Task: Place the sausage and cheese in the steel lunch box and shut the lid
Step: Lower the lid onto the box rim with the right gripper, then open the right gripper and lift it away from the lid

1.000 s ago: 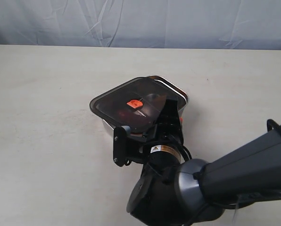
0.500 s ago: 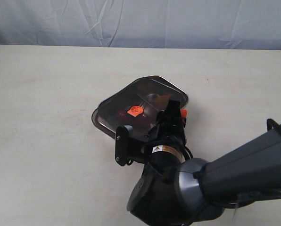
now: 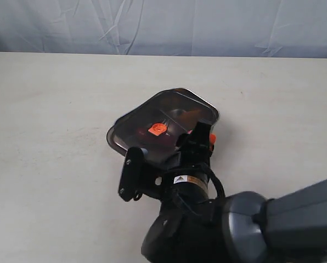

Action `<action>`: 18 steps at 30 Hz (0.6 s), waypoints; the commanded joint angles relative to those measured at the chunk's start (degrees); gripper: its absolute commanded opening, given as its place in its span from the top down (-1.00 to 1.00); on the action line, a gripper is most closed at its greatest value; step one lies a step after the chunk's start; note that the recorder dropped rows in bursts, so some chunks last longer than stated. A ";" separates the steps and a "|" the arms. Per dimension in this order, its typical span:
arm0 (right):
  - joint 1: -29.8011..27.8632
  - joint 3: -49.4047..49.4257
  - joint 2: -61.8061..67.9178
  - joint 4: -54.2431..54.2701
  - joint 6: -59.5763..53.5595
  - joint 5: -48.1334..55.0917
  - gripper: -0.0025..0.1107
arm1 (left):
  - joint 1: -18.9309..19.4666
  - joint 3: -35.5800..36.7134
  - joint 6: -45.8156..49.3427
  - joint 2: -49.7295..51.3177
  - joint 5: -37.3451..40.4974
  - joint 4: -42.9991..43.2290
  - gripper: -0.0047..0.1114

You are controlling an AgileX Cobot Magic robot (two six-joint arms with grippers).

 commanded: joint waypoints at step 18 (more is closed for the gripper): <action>-12.07 8.87 -12.14 -4.91 29.28 -8.52 0.21 | -0.12 6.14 -1.83 2.25 -8.12 -5.76 0.92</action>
